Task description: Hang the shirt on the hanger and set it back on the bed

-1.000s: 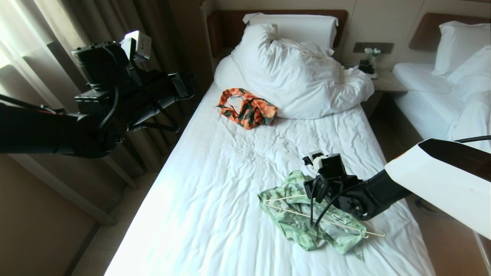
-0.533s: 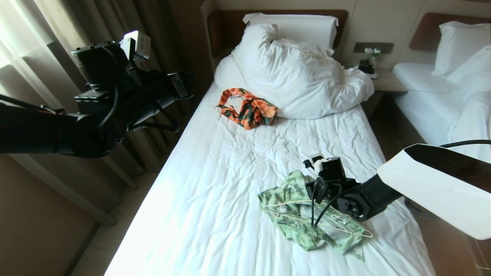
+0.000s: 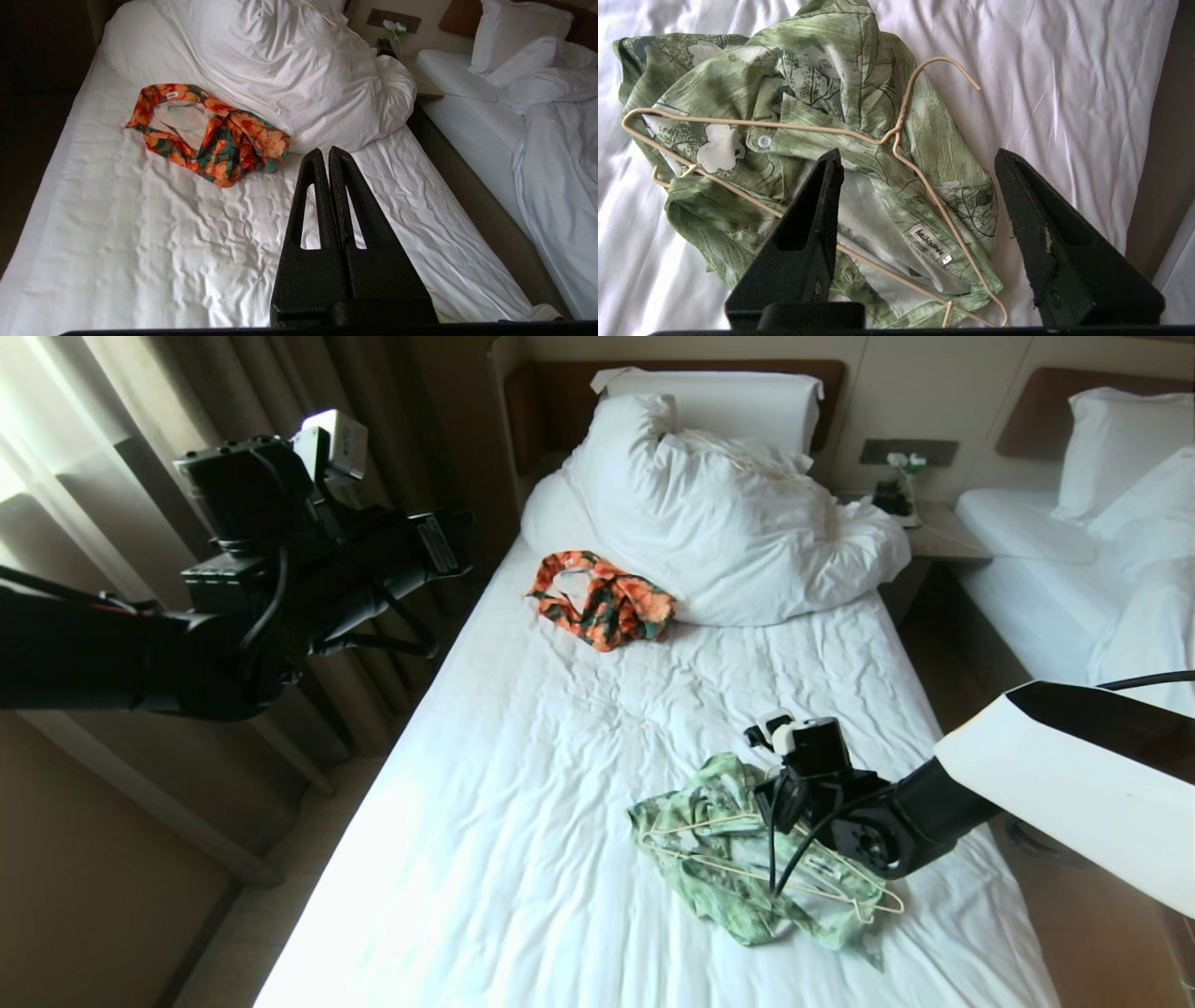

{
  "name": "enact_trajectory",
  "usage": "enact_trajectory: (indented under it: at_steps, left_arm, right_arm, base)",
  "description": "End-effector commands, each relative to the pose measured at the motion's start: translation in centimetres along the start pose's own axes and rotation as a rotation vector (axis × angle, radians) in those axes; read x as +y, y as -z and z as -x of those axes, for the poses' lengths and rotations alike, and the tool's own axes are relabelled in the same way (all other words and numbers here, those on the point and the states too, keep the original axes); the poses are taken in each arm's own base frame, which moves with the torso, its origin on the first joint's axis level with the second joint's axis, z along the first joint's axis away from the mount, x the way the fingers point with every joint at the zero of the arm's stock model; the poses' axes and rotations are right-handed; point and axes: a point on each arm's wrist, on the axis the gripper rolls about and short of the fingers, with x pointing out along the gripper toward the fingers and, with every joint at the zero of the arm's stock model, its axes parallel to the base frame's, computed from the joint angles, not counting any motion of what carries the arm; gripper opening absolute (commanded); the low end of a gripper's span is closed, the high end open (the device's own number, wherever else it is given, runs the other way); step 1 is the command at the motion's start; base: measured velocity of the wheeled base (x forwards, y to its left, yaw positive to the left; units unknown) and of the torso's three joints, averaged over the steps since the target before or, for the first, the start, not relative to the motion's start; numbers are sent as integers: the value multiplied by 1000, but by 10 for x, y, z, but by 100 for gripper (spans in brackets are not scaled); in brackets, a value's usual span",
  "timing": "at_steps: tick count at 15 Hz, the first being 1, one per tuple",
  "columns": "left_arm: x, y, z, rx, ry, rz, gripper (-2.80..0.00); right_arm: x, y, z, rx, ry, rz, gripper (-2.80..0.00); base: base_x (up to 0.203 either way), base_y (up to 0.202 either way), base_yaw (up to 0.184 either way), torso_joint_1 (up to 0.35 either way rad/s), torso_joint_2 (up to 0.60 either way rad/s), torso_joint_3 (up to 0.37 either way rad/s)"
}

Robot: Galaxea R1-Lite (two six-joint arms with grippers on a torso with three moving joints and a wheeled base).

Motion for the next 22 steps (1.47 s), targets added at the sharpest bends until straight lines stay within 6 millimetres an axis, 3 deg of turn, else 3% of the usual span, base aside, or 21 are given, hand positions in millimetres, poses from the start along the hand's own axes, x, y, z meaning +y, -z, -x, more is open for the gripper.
enact_trajectory:
  at_steps: [1,5,7,9,12,14,17,22]
  left_arm:
    - [0,0,0,-2,1,1,-280]
    - [-1,4,-2,8,9,3,-280]
    - [-1,10,-5,23,15,5,-280]
    - [-1,12,-7,26,14,5,-280]
    - [11,11,-6,18,-18,-4,-280]
    - [20,-6,-6,-73,-26,-24,-280]
    - [17,-34,19,-138,-29,-33,-280]
    - [-6,-59,107,-199,-9,-40,-280]
  right_arm:
    - [-2,-4,4,-12,3,-6,-280]
    - [-10,-15,17,-39,6,-22,-280]
    - [-23,-32,31,-86,22,-44,-280]
    - [-44,-53,53,-149,50,-64,-280]
    - [-74,-87,102,-268,84,-90,-280]
    - [-93,-102,135,-325,106,-104,-280]
    - [-116,-110,176,-373,148,-130,-280]
    - [-143,-93,243,-423,211,-136,-280]
  base:
    - [0,0,0,0,0,0]
    - [0,0,0,0,0,0]
    - [0,0,0,0,0,0]
    - [0,0,0,0,0,0]
    - [0,0,0,0,0,0]
    - [0,0,0,0,0,0]
    - [0,0,0,0,0,0]
    - [0,0,0,0,0,0]
